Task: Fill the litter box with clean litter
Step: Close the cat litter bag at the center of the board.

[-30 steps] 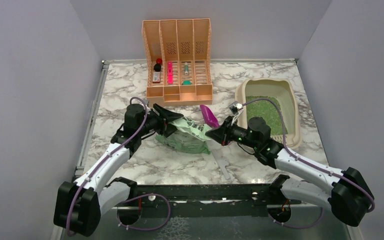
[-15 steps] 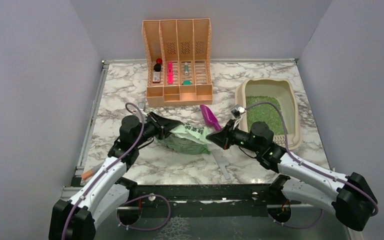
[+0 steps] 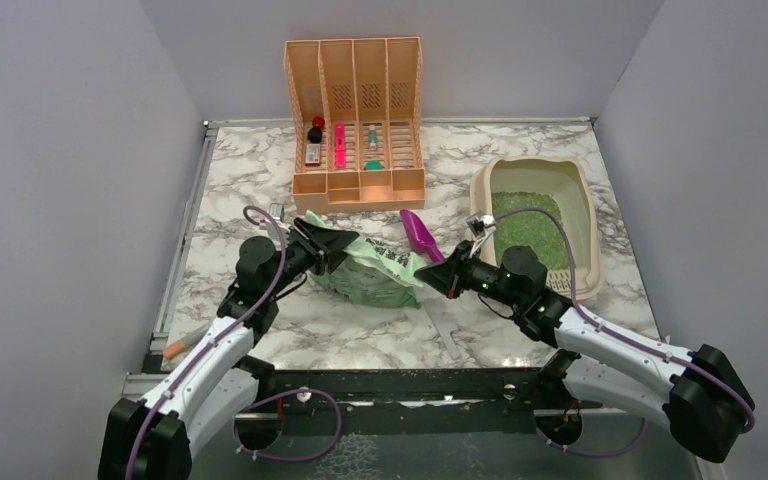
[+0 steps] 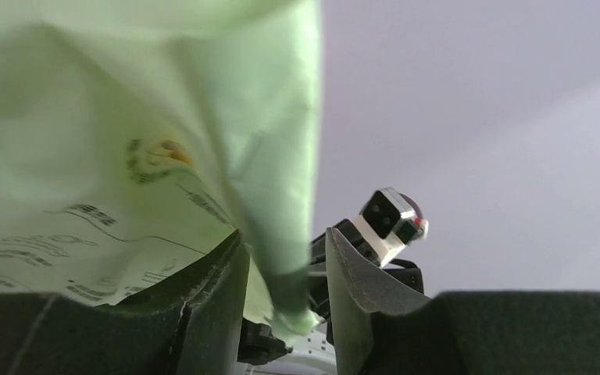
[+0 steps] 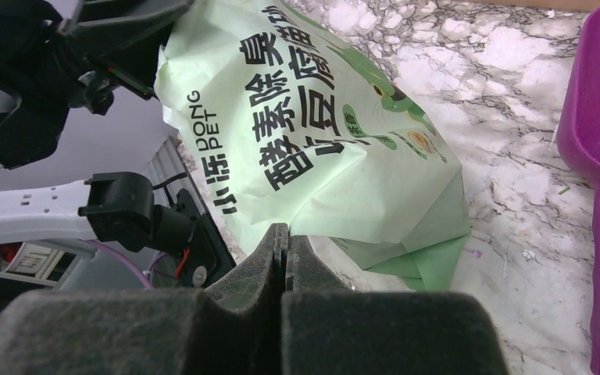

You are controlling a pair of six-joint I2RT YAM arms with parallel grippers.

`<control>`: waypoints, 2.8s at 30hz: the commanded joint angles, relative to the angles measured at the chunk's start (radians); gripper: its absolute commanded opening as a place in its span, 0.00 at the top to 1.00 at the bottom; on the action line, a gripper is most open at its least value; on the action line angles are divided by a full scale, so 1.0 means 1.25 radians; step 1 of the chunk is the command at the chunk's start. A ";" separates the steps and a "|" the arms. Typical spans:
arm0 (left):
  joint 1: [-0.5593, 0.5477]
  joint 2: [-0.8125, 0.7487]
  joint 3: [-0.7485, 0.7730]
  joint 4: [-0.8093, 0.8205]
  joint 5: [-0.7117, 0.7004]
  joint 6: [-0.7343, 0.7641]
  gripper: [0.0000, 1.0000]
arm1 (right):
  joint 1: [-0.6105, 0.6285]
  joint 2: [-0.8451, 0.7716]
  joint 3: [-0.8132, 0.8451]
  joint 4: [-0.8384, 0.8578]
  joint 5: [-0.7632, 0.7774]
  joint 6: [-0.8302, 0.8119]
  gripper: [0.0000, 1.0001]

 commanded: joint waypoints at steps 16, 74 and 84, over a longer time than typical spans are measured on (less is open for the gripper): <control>0.004 -0.055 -0.046 0.412 0.004 0.155 1.00 | 0.004 -0.027 0.085 -0.138 0.077 0.092 0.82; 0.016 0.119 0.028 0.331 0.180 -0.106 0.10 | 0.007 -0.005 -0.081 0.161 0.096 0.726 0.99; -0.033 0.054 0.204 -0.274 0.089 0.054 0.22 | 0.007 -0.029 -0.040 0.072 0.115 0.655 0.99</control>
